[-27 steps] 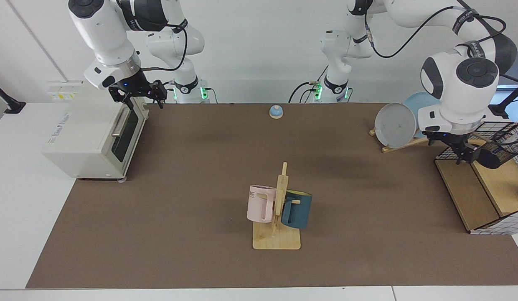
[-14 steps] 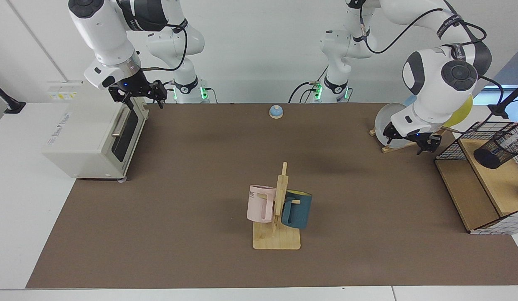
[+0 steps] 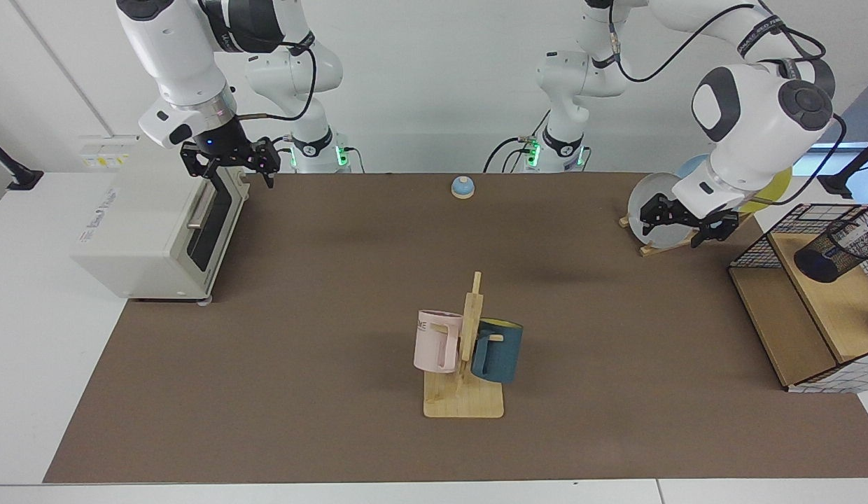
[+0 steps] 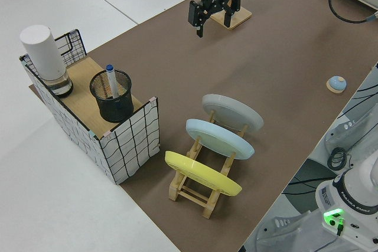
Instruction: Put markers into pen holder
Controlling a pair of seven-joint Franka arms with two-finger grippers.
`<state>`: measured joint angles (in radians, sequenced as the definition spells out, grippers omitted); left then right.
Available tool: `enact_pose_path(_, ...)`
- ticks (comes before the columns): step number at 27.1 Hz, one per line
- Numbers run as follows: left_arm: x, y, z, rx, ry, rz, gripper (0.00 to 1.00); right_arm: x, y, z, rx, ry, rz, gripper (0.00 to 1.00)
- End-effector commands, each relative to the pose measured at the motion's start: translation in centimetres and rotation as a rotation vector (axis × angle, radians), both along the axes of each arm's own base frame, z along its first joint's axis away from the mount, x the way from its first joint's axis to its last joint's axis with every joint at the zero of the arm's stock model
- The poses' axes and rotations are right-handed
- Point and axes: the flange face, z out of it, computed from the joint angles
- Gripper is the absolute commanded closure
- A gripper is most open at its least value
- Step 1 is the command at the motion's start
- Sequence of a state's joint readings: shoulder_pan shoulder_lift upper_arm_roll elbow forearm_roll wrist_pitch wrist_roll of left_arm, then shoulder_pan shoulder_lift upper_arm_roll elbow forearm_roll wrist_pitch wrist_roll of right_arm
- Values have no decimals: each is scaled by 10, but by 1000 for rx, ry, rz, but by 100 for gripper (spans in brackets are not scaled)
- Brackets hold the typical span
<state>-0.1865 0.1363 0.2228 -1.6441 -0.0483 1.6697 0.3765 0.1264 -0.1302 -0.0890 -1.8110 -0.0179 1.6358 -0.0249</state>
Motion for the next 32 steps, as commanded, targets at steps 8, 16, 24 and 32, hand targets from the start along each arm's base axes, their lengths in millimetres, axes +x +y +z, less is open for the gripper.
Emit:
enact_pose_path(8, -43, -32, 72, -12, -78, 87, 0, 3, -5, -1, 9, -16, -10, 0)
enact_pose_path(16, -40, -33, 70, 4, -93, 81, 0, 13, -12, 1, 4, -62, -24, 0)
enact_pose_path(24, -39, -31, 70, 19, -97, 82, 0, 31, -20, 9, -13, -36, -29, 0)
enact_pose_path(32, -39, -31, 69, 19, -96, 82, 0, 43, -28, 21, -3, -12, -36, 0)
